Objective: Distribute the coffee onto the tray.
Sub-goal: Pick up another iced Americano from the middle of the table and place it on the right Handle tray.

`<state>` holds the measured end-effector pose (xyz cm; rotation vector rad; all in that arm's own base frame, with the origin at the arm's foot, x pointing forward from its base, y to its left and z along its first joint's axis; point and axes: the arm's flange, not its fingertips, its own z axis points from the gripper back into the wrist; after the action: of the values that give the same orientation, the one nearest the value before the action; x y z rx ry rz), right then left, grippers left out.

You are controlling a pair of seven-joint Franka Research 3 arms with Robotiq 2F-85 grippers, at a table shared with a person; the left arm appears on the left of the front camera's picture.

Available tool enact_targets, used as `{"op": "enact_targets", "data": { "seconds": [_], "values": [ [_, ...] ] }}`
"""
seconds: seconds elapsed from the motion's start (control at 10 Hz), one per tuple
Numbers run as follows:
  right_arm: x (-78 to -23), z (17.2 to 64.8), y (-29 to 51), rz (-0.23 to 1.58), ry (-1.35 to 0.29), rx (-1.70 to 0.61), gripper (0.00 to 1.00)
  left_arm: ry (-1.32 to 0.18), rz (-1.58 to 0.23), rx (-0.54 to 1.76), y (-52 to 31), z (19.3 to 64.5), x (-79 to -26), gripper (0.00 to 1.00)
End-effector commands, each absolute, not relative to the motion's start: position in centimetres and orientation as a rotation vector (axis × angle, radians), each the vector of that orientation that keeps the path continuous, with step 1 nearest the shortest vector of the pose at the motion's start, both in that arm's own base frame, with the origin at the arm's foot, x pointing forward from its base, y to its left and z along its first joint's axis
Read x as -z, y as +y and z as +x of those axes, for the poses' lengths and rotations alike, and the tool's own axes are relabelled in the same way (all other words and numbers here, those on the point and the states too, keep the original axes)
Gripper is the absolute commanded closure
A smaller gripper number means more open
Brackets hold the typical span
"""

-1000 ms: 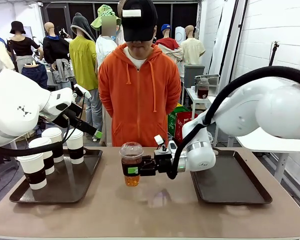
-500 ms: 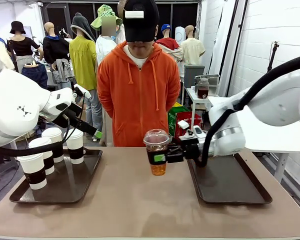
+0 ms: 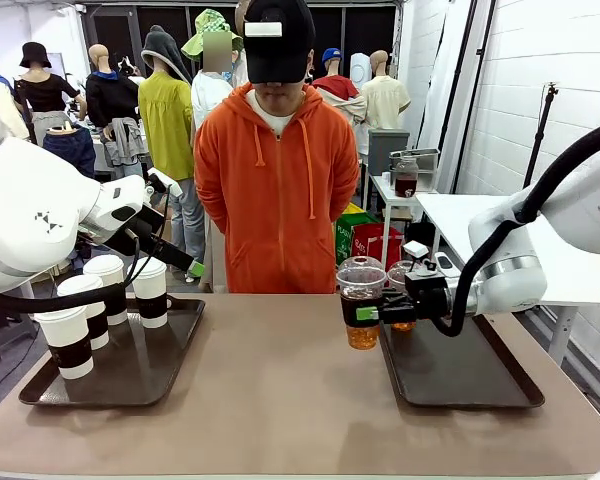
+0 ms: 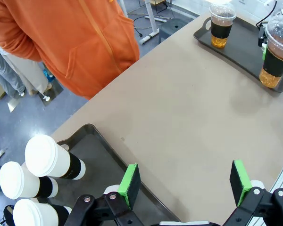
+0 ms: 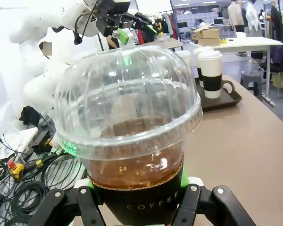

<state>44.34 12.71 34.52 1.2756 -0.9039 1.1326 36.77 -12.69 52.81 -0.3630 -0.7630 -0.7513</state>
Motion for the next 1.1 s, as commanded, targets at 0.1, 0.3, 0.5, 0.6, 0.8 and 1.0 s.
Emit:
{"op": "enact_targets", "data": {
  "seconds": [0.1,0.3,0.5,0.6,0.8,1.0],
  "values": [
    [-34.2,43.9,12.6,1.295,-0.935,-1.125,0.35,-0.761,-0.371,0.751,-12.6,36.8,-52.8,0.00],
    [-34.4,44.5,12.2,1.271,-0.908,-1.123,0.35,-0.761,-0.371,0.751,-12.6,36.8,-52.8,0.00],
    [-34.4,44.5,12.2,1.271,-0.908,-1.123,0.35,-0.761,-0.371,0.751,-12.6,36.8,-52.8,0.00],
    [-33.9,44.5,12.1,1.268,-0.902,-1.115,0.35,-0.761,-0.371,0.751,-12.6,36.8,-52.8,0.00],
    [-33.7,45.0,10.2,1.237,-0.932,-1.109,0.35,-0.761,-0.371,0.751,-12.6,36.8,-52.8,0.00],
    [-33.4,45.4,6.9,1.225,-0.982,-1.091,0.35,-0.761,-0.371,0.751,-12.6,36.8,-52.8,0.00]
  ]
}}
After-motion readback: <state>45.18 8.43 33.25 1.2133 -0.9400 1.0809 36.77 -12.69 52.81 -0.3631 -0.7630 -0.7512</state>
